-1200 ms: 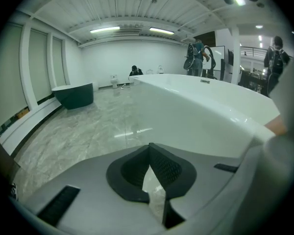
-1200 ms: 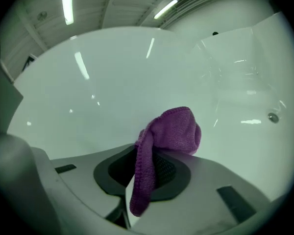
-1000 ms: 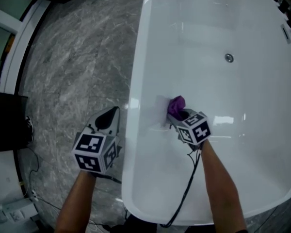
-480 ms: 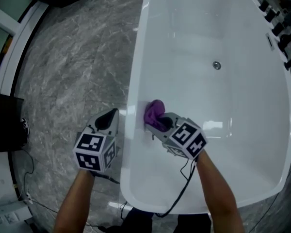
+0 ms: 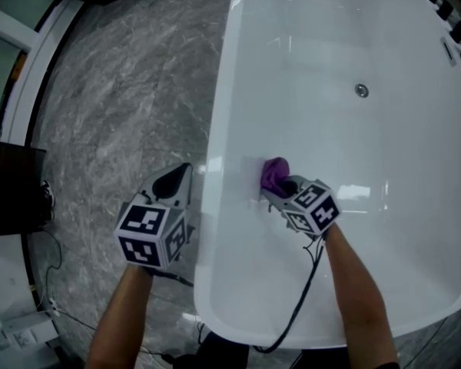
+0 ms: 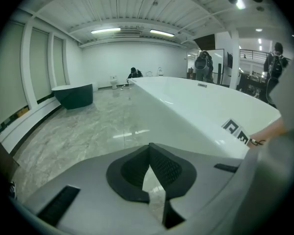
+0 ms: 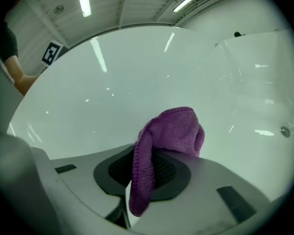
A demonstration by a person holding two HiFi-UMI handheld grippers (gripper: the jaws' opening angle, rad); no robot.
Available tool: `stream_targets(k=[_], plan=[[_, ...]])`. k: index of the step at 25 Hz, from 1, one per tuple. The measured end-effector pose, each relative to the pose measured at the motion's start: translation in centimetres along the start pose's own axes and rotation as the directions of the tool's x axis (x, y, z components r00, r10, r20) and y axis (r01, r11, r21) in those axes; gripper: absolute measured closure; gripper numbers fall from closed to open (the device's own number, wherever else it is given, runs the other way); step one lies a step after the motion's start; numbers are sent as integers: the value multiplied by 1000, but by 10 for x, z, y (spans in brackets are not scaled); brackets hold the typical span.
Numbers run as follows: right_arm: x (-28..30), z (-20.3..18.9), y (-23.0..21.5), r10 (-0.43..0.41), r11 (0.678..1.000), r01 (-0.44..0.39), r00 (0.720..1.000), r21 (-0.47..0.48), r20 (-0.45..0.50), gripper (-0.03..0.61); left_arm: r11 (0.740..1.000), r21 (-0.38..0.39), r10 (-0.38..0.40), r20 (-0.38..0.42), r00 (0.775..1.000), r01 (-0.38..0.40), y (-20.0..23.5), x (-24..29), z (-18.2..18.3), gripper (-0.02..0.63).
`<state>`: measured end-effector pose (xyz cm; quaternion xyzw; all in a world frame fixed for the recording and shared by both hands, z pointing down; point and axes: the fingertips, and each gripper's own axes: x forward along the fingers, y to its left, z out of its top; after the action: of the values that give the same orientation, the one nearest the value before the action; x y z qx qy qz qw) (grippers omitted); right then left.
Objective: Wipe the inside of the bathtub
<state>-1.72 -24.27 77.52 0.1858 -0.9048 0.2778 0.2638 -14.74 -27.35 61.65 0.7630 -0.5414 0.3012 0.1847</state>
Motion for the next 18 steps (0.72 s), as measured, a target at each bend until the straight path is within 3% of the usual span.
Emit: stream_targets(k=[4, 7, 13, 18], plan=[[21, -32, -23, -65, 995, 70, 995, 67, -74, 518, 1000, -6, -3, -15, 1000, 3, 1, -1, -10, 607], [22, -35, -26, -92, 992, 101, 990, 82, -103, 518, 1000, -12, -7, -19, 1000, 7, -3, -4, -12, 607], [-17, 23, 49, 3, 996, -7, 999, -86, -50, 518, 1000, -23, -21, -23, 1000, 20, -6, -24, -6, 607], [-53, 67, 116, 98, 966, -100, 995, -239, -20, 518, 999, -16, -32, -16, 999, 32, -9, -41, 5, 607]])
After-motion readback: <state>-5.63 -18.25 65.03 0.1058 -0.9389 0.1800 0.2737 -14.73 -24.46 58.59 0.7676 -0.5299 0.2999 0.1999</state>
